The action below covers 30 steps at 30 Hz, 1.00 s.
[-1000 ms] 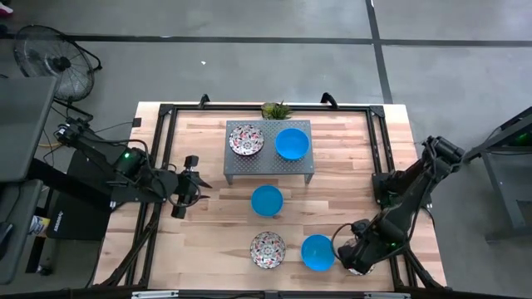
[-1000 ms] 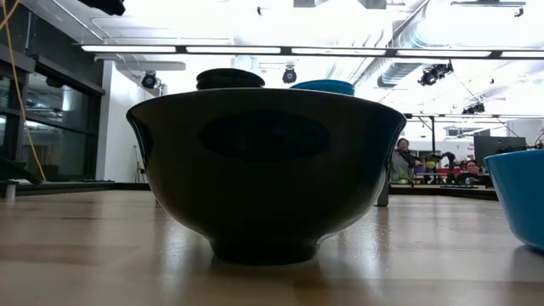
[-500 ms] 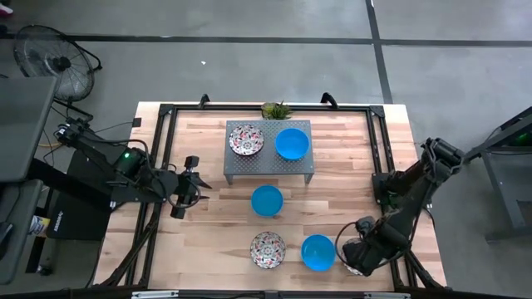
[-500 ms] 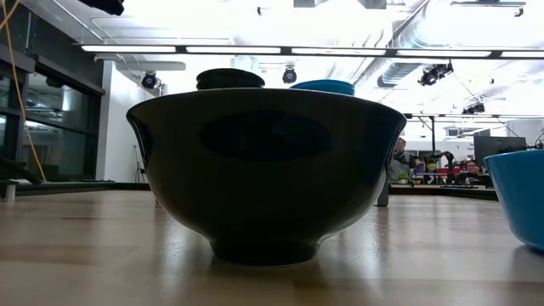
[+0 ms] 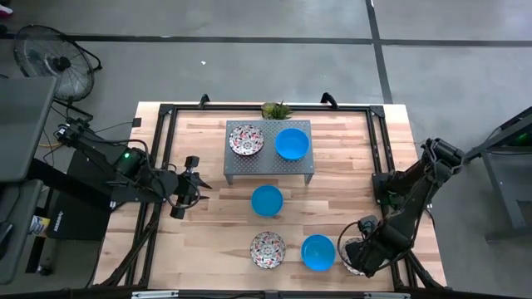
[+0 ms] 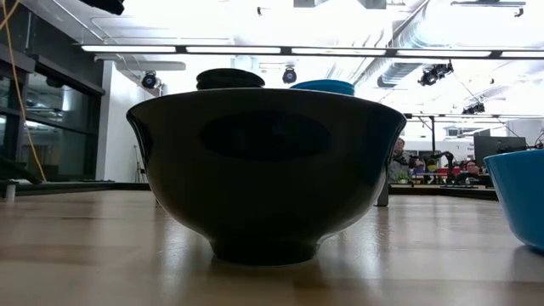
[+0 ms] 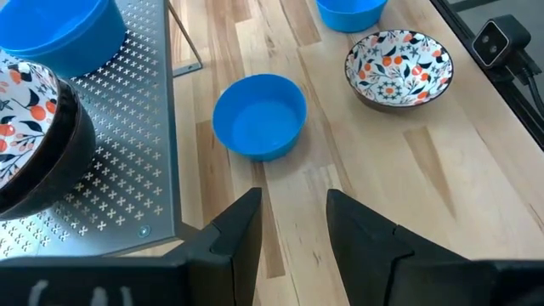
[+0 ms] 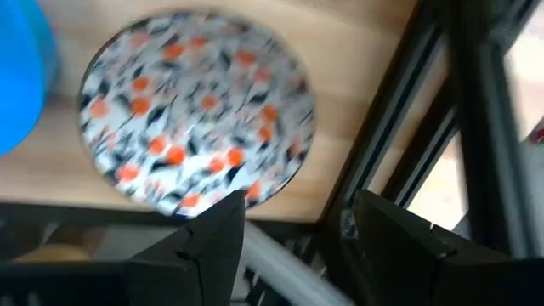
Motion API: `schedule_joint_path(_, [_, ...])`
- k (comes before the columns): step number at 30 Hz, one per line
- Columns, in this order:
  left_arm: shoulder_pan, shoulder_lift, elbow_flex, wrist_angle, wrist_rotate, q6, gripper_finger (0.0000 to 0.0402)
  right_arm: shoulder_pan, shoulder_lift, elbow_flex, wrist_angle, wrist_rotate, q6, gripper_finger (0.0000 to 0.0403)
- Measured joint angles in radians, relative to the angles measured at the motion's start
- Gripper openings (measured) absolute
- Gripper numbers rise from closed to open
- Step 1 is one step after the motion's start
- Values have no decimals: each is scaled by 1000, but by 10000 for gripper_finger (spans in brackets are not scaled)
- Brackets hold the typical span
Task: Pick & Place Mini bowls
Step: Stack the white patterned bowl on the stacked white patterned bowls on the shelf
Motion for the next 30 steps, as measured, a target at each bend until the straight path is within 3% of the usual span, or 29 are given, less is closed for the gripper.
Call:
schedule_joint_path(17, [0,0,-37,2,54,-6,129,-34,26,0,236,-43,9,210])
schedule_joint_path(25, [0,0,-55,29,73,16,129,-75,39,0,124,35,-21,210])
schedule_joint_path(30, [0,0,-55,29,73,23,129,-158,39,0,83,2,-8,210])
